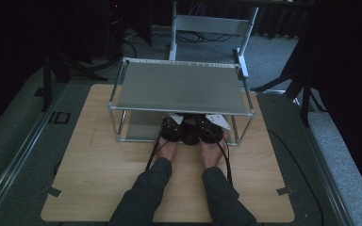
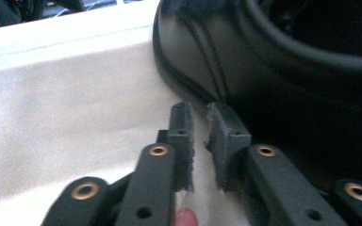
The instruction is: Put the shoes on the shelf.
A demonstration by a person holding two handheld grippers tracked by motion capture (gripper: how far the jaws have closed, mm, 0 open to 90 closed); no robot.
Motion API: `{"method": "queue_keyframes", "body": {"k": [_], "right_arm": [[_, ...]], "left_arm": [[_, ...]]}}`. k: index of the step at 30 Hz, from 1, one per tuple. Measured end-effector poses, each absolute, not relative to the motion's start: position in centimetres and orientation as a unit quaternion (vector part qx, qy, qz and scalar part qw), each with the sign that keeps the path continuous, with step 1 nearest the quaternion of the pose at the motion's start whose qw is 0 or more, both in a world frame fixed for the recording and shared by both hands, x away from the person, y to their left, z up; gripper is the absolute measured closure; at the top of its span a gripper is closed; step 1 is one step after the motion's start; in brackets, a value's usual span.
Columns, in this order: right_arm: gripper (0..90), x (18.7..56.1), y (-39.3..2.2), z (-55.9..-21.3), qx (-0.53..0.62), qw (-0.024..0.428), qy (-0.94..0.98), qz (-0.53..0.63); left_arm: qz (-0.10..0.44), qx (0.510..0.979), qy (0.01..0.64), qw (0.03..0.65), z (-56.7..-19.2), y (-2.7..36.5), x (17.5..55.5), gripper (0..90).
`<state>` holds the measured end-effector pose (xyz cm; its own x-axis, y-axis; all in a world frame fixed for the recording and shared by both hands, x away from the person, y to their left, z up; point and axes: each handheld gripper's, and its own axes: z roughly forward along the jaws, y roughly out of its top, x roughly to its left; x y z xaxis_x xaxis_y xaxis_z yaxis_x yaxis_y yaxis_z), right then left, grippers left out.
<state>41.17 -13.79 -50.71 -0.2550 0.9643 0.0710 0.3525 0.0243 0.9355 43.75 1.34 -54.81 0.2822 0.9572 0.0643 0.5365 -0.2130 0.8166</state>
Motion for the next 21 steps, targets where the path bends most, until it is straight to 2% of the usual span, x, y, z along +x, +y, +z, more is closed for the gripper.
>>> {"method": "queue_keyframes", "body": {"k": [4, 10, 21], "right_arm": [[56.2, 40.5, -13.8, -50.2, 0.504, 0.334, 0.640, 0.474], [53.4, 38.9, -14.0, -48.9, 0.478, 0.342, 0.649, 0.484], [51.2, 37.3, -16.6, -48.9, 0.491, 0.316, 0.664, 0.467]], "left_arm": [[0.294, 0.724, 0.516, 0.351, -54.9, 1.9, 43.5, 70.0], [0.288, 0.725, 0.517, 0.352, -54.4, 3.2, 42.8, 65.9], [0.271, 0.723, 0.519, 0.367, -54.1, 4.5, 41.7, 61.1]]}}
